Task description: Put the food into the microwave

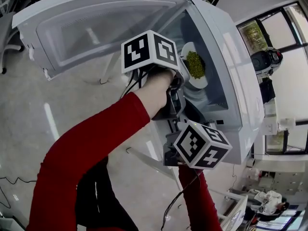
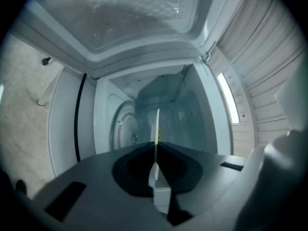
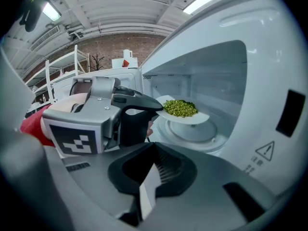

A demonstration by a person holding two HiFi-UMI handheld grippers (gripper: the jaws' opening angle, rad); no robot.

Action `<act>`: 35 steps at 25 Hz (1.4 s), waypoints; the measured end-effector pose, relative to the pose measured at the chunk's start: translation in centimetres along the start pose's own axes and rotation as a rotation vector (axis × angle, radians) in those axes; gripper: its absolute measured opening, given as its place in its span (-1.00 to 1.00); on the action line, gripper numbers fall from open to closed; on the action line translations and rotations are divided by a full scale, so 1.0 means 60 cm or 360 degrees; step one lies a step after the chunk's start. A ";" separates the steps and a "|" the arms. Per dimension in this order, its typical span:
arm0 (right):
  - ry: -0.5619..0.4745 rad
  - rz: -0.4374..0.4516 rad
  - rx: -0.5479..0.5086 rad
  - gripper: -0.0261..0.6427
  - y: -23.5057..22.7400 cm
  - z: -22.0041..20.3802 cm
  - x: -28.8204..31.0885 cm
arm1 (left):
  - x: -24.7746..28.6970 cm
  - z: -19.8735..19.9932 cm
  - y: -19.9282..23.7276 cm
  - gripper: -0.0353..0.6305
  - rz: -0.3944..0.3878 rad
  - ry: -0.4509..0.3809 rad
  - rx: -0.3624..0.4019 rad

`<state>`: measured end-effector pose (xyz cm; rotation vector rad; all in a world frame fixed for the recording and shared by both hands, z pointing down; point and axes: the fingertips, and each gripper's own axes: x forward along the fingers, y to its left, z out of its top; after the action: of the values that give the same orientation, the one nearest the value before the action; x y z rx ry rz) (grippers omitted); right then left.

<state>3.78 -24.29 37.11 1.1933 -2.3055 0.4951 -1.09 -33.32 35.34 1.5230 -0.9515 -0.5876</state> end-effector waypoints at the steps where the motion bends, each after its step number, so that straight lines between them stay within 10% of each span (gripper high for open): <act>1: 0.0001 0.0002 0.0004 -0.88 0.000 0.000 0.000 | 0.006 0.002 0.002 -0.82 0.0018 0.0013 0.0016; 35: 0.0053 0.0008 0.0017 -0.88 -0.005 0.004 0.023 | 0.091 0.007 0.059 -0.82 0.0320 0.0305 0.0339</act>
<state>3.27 -25.49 37.73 1.1760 -2.2807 0.5258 0.71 -38.02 39.49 1.6148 -1.0276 -0.1969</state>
